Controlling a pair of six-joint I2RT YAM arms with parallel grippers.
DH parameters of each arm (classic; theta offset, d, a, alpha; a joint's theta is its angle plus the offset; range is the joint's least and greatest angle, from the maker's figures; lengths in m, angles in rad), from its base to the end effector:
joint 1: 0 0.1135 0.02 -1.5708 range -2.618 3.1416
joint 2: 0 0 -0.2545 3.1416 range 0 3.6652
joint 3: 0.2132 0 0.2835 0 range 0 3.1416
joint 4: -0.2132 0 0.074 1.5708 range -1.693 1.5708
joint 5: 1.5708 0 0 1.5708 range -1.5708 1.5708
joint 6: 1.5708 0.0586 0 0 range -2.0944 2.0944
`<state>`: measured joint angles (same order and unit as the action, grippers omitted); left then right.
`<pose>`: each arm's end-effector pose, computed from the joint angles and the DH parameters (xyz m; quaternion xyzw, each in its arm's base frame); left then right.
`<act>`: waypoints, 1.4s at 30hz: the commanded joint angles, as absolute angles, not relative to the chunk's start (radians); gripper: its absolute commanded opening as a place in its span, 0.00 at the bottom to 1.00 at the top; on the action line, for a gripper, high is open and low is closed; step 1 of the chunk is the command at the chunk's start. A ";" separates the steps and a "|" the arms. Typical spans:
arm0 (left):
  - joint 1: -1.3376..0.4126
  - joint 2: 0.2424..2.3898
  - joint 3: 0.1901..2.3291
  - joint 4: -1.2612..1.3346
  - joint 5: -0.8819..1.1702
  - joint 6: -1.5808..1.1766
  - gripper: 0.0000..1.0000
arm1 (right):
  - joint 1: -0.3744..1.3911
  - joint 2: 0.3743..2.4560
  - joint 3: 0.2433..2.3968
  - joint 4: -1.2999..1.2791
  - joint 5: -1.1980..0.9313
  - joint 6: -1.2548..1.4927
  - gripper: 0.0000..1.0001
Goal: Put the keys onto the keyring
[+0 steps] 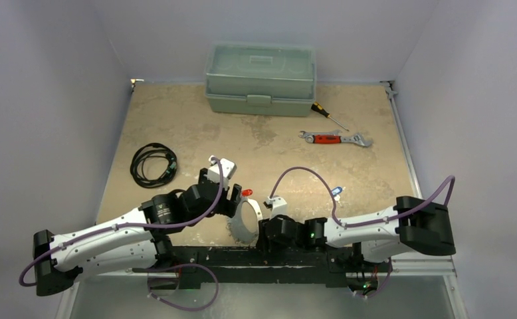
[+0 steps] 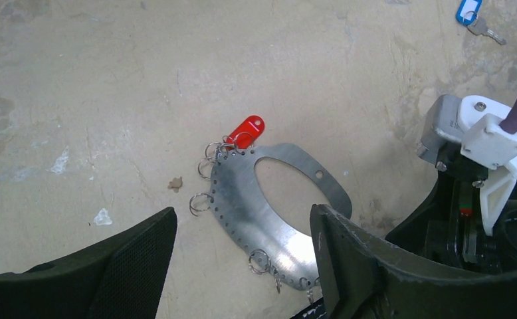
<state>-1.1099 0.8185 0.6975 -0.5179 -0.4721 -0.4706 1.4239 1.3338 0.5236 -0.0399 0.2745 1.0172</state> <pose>0.1260 -0.1939 0.2502 0.1732 0.8576 -0.1633 0.4558 0.0568 0.2754 0.1035 -0.1399 0.9176 0.2841 0.2401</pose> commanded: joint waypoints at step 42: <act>-1.150 0.621 0.683 -0.294 -0.042 -0.016 0.68 | 1.358 1.124 0.699 -0.172 0.400 0.499 0.00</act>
